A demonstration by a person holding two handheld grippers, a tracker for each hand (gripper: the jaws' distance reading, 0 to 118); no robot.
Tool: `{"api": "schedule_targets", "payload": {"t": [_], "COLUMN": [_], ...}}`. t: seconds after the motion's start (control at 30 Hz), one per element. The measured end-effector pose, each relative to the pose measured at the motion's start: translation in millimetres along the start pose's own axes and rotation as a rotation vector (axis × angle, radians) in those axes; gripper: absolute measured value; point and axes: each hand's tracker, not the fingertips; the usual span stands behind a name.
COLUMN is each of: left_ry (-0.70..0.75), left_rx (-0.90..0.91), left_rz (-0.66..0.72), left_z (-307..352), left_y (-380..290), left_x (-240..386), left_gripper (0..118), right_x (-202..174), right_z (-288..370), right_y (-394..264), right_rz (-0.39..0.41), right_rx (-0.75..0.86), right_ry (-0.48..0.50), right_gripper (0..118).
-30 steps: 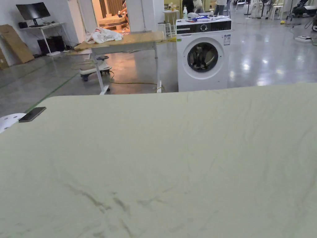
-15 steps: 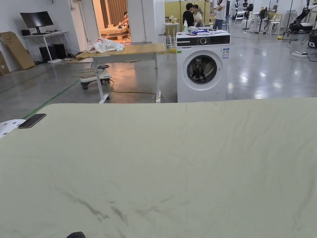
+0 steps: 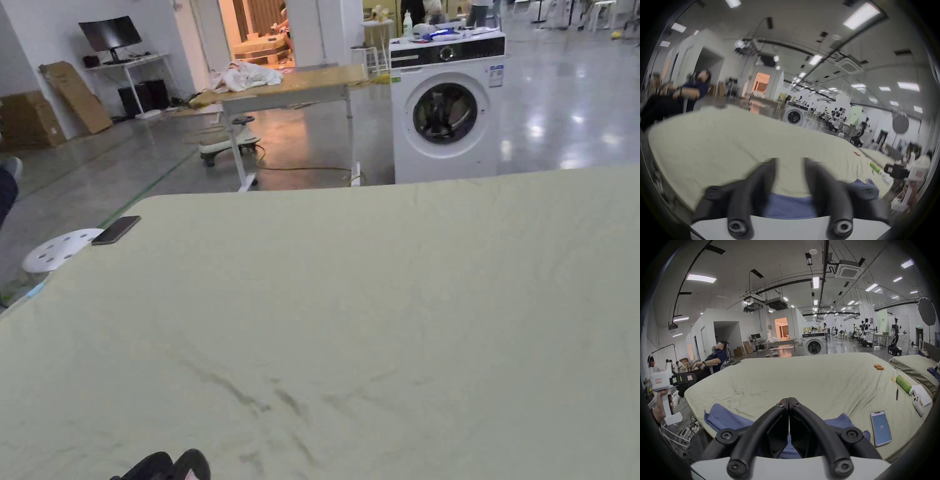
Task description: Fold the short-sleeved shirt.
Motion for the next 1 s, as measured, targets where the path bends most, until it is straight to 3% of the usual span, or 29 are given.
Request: {"api": "schedule_targets", "payload": {"t": [0.07, 0.1, 0.2, 0.33, 0.43, 0.5, 0.53, 0.6, 0.67, 0.73, 0.8, 1.0], "left_ry": [0.009, 0.008, 0.019, -0.056, -0.077, -0.14, -0.141, -0.16, -0.166, -0.108, -0.156, -0.062], "left_rx": [-0.064, -0.1, -0.223, -0.287, -0.394, -0.322, -0.314, -0.338, -0.362, -0.386, -0.351, -0.185], "left_rz": [0.093, 0.139, 0.317, 0.435, 0.461, 0.458, 0.514, 0.65, 0.62, 0.554, 0.581, 0.653], "left_z": [-11.7, -16.6, -34.4, -54.0, -71.7, -76.1, -79.6, -88.1, -97.1, -100.6, -98.3, -73.9], "left_y": [-8.9, -14.1, -33.4, -62.8, -82.7, -85.7, -85.4, -90.2, -99.5, -106.9, -104.7, -53.2], "left_x": [-40.8, -62.2, -117.2, -148.7, -146.2, -136.4, -134.8, -129.5, -122.0, -113.1, -110.5, -146.2], "left_gripper": [89, 95, 95, 95, 94, 93, 87, 52, 10, 6, 4, 3], "right_x": [0.8, 2.4, 3.1, 9.0, 14.7, 16.0, 16.4, 17.1, 18.7, 18.5, 18.4, 23.7], "right_z": [1.2, 1.9, 2.6, 3.1, 5.6, 5.1, 4.5, 3.8, 2.8, 2.2, 2.8, 5.9], "right_y": [-4.3, -7.0, -9.5, -12.7, -15.5, -16.2, -16.0, -16.3, -17.8, -18.5, -18.7, -19.8], "right_rz": [0.01, 0.012, 0.004, -0.038, -0.057, -0.071, -0.081, -0.114, -0.143, -0.144, -0.136, -0.145], "right_rx": [-0.023, -0.034, -0.065, -0.084, -0.086, -0.088, -0.09, -0.09, -0.086, -0.087, -0.091, -0.106], "right_ry": [0.003, 0.005, -0.004, -0.021, -0.028, -0.03, -0.03, -0.031, -0.022, -0.032, -0.043, -0.051], "right_gripper": [0, 0, 0, 0, 0, 0, 0, 0, 0, 0, 0, 0]}}
